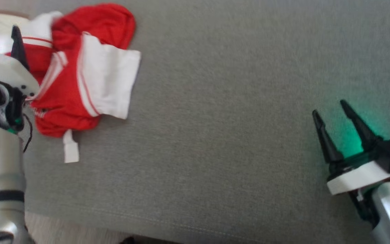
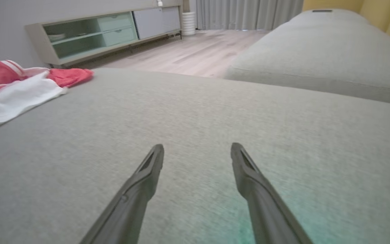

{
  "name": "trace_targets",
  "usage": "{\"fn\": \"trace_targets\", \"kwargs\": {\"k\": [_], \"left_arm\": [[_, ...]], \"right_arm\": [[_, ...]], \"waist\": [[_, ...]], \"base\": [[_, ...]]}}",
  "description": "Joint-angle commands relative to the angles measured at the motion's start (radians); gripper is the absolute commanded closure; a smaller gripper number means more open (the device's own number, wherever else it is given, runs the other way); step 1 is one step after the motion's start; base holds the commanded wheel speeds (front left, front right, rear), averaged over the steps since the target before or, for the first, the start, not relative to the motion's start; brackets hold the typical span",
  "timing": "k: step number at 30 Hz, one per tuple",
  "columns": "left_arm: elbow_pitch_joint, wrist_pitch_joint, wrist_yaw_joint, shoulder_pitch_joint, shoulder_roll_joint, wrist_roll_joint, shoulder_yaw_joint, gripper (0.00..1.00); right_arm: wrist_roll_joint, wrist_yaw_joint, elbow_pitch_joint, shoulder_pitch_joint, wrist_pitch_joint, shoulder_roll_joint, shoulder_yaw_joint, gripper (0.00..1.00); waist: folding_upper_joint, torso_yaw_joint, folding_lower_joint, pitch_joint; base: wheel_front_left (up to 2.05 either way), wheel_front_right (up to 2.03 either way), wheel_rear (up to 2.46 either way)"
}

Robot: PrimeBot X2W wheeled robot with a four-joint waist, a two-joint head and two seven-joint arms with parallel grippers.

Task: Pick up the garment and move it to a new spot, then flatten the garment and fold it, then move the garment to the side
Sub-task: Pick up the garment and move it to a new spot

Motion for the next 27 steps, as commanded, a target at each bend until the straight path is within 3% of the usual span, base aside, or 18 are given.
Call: {"fn": "trace_targets", "kwargs": {"k": [1,7,12,13,14,20,27], "left_arm": [[0.001,0.006,0.0,-0.025,0.058,-0.001,0.032,0.0],[0.265,0.067,0.019,-0.117,0.091,-0.005,0.031,0.0],[0.363,0.035,0.023,-0.14,0.11,-0.005,0.029,0.0],[0.371,0.012,0.019,-0.142,0.116,-0.002,0.025,0.09],[0.379,-0.047,0.013,-0.148,0.124,0.001,0.021,1.0],[0.382,-0.235,-0.043,-0.194,0.145,0.025,-0.016,1.0],[0.3,-0.297,-0.08,-0.261,0.167,0.084,-0.098,1.0]], "right_arm": [[-0.006,0.007,-0.033,-0.01,-0.011,-0.021,0.014,0.0],[-0.009,0.007,-0.049,-0.03,-0.011,-0.041,0.005,0.0],[-0.011,0.007,-0.055,-0.039,-0.011,-0.037,0.0,0.0],[-0.012,0.007,-0.056,-0.04,-0.011,-0.036,-0.001,0.0],[-0.013,0.007,-0.057,-0.042,-0.011,-0.032,-0.004,0.0],[-0.013,0.007,-0.046,-0.039,-0.011,-0.004,-0.006,0.0],[-0.005,0.007,-0.023,-0.033,-0.011,0.071,0.016,0.0]], "waist": [[0.0,-0.045,0.0,0.073],[0.0,-0.075,0.0,0.124],[0.0,-0.094,0.0,0.134],[0.0,-0.096,0.0,0.135],[0.0,-0.1,0.0,0.134],[0.0,-0.104,0.0,0.089],[0.0,-0.147,0.0,-0.05]], "base": [[0.0,0.0,0.0],[0.0,0.0,0.0],[0.0,0.0,0.0],[0.0,0.0,0.0],[0.0,0.0,0.0],[0.0,0.0,0.0],[0.0,0.0,0.0]]}}
